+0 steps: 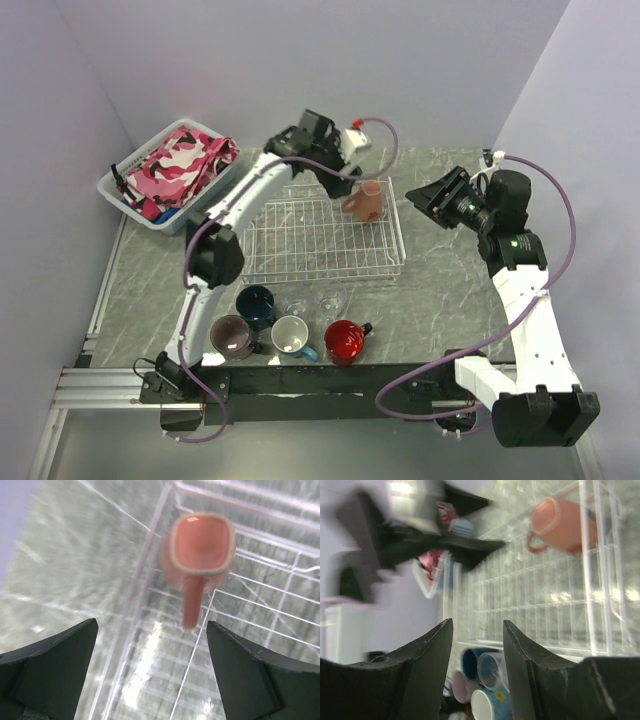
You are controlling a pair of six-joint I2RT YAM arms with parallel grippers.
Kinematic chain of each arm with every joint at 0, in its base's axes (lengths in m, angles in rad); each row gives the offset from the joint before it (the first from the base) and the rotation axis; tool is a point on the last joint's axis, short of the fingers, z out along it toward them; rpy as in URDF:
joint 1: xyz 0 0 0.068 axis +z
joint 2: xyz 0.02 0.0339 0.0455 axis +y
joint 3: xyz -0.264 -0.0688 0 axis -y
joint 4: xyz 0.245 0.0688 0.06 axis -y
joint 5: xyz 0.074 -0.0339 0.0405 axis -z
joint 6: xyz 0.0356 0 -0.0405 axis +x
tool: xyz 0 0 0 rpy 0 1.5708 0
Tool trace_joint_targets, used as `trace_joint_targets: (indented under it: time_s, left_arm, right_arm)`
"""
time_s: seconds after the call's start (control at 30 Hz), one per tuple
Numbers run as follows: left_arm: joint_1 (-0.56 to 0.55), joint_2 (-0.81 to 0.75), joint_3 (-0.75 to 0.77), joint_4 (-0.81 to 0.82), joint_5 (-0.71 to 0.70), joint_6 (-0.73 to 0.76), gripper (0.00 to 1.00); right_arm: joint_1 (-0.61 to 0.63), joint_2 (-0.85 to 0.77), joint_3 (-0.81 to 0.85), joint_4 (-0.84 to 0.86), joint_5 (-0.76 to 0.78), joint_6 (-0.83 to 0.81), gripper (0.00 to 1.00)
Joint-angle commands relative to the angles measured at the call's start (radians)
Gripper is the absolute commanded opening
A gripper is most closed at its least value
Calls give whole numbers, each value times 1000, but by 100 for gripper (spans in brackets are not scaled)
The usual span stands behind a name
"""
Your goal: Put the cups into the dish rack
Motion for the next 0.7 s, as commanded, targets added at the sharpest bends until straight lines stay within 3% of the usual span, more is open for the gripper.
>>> trace_joint_targets:
  time_s: [0.0, 0.07, 0.13, 0.2, 0.3, 0.43, 0.67]
  left_arm:
    - [84, -291, -48, 39, 62, -89, 96]
    - [125, -391, -224, 67, 71, -96, 96]
    - [156, -500, -339, 44, 97, -107, 96]
    - [222, -585, -417, 25, 146, -121, 97]
    - [309, -675, -577, -11, 189, -139, 96]
    - [341, -810, -795, 50, 171, -161, 96]
    - [343, -874, -915, 107, 174, -196, 96]
  right_arm:
    - [78, 88, 130, -235, 85, -236, 52]
    - [167, 203, 218, -462, 166, -338, 50]
    - [351, 287, 284, -626, 339, -442, 50]
    - [481, 306, 287, -662, 398, -468, 51]
    - [513, 323, 289, -670, 360, -476, 51]
    - [543, 359, 301, -699, 318, -490, 50]
    - [611, 361, 212, -647, 271, -475, 50]
